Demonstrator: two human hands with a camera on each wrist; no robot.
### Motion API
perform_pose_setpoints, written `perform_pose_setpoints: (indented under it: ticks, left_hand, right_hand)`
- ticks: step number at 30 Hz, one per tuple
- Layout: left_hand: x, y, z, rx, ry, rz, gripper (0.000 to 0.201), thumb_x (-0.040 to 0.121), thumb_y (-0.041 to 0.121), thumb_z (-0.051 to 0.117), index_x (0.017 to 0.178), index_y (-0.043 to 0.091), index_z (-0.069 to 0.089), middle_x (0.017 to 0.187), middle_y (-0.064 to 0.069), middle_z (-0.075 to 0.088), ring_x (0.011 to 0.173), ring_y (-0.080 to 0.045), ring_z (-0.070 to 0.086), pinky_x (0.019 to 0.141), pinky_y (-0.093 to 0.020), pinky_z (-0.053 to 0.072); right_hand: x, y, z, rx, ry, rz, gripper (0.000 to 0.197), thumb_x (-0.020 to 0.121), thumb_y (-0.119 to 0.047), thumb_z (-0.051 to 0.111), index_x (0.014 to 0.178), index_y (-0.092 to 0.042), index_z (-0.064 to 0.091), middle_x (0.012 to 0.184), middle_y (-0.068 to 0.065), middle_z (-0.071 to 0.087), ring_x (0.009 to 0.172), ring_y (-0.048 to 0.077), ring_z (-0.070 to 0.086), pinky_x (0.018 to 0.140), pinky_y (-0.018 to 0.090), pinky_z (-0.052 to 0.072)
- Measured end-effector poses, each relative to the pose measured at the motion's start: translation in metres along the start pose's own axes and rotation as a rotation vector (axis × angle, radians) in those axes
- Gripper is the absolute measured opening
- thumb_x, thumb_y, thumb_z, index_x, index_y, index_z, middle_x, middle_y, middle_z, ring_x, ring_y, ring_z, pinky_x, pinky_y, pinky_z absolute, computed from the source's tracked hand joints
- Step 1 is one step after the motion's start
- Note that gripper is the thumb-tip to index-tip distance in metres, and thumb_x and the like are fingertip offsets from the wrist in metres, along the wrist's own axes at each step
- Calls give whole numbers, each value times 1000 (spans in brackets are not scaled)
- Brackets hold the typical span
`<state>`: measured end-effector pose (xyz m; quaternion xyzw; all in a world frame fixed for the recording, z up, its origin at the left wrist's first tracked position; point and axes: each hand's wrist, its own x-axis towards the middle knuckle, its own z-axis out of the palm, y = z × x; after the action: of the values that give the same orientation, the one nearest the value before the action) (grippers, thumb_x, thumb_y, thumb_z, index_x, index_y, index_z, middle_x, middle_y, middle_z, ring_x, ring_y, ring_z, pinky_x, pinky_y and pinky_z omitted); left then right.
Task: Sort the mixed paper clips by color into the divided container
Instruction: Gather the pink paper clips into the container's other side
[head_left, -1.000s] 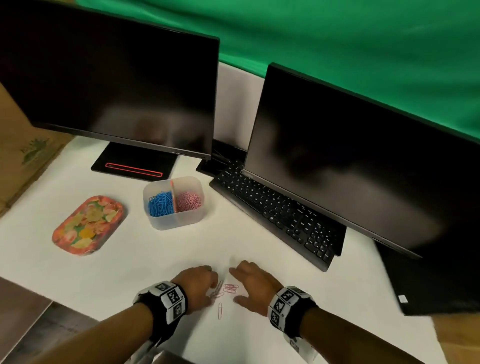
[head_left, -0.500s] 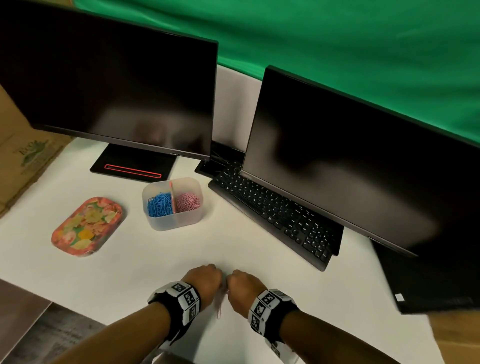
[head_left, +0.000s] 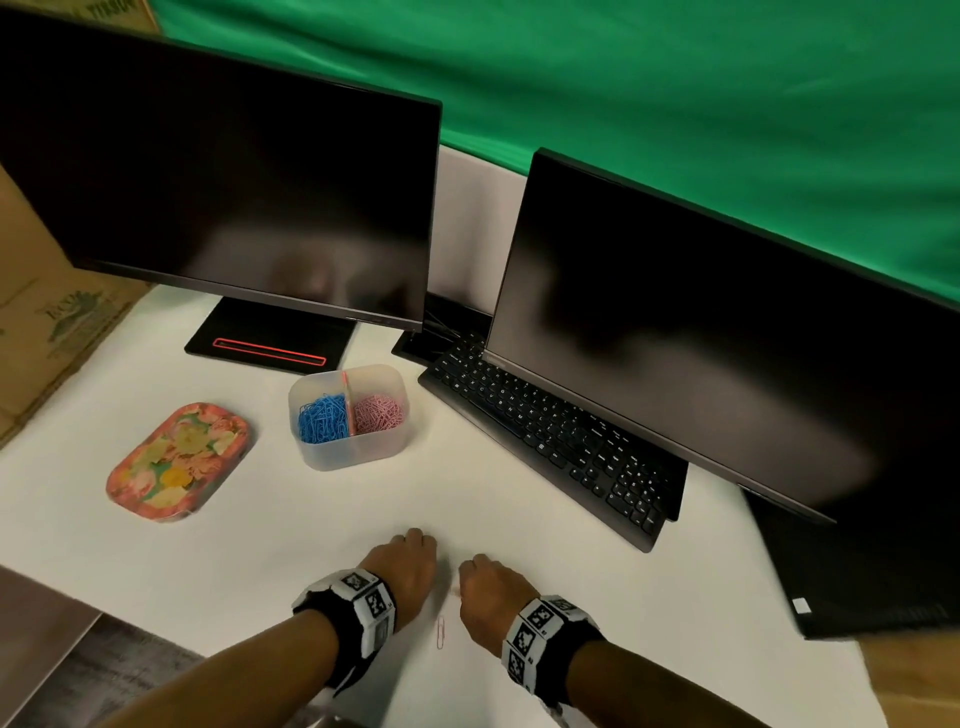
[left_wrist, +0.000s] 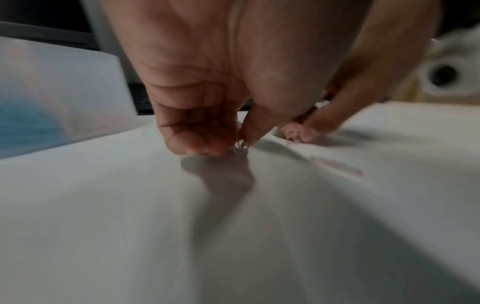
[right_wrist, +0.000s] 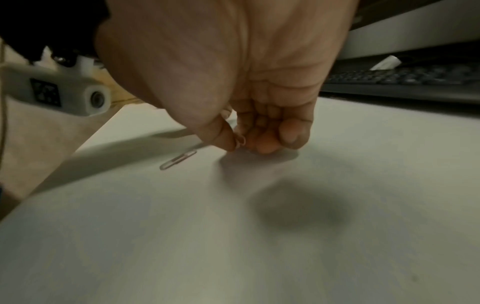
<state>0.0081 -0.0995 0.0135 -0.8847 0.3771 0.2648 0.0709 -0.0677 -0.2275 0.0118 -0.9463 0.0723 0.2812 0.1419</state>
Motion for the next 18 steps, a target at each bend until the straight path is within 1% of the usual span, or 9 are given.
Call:
perform_pose_setpoints:
  ticks: [2,4,5,6,8,10,13,16,18]
  left_hand:
    - [8,-17,-11,-48,69,-56,36,90,7,35,125,4,43,122,-15,52,104,-31,58,86,-39,50]
    - [17,-39,-33,-129,160,-94,30,90,8,35,116,3,47,116,-15,57,101,-31,61,86,-38,50]
    - [22,-51,-47,-219,215,-118,26,91,9,37,112,2,50,113,-17,60,98,-33,61,84,-39,50]
    - [25,-63,-62,-317,272,-142,22,92,10,40,109,1,51,109,-19,62,96,-34,62,82,-38,51]
    - [32,-82,-93,-441,370,-214,21,95,15,44,108,0,53,104,-19,65,95,-35,63,80,-37,49]
    - [40,-95,-118,-468,397,-311,24,96,17,44,112,1,53,107,-18,64,101,-36,61,79,-35,45]
    - [55,-107,-133,-462,377,-397,30,94,19,48,115,1,58,113,-19,65,104,-36,60,82,-35,47]
    - [60,-113,-135,-517,366,-442,31,90,26,59,113,5,64,112,-16,66,103,-34,61,87,-36,49]
    - [59,-113,-134,-576,417,-438,29,88,29,62,109,9,66,110,-15,66,102,-34,61,86,-36,49]
  right_hand:
    - [3,5,-2,110,1,57,28,100,-21,40,120,-5,51,128,13,52,116,28,54,94,31,42]
    - [6,9,-7,173,-2,90,29,101,-25,40,119,-7,52,128,10,53,118,25,54,95,28,41]
    - [8,9,-11,199,-2,97,28,100,-25,40,117,-7,53,127,10,55,117,24,54,94,27,41]
    - [9,9,-16,223,-3,101,25,99,-24,41,113,-9,55,125,10,57,114,24,56,91,26,43]
    - [12,7,-28,270,7,100,13,96,-22,43,98,-15,53,118,12,62,99,24,60,79,26,46]
    - [17,2,-42,348,49,98,7,93,-22,47,89,-18,51,108,11,65,87,23,61,75,26,50]
    - [31,-10,-64,449,131,116,9,88,-24,55,86,-18,62,93,6,67,85,24,64,78,26,53]
    - [49,-23,-91,490,200,131,16,87,-26,59,92,-14,70,99,8,71,84,25,65,78,22,50]
    - [60,-32,-112,516,244,118,17,88,-26,61,92,-13,71,101,8,71,85,27,66,75,21,49]
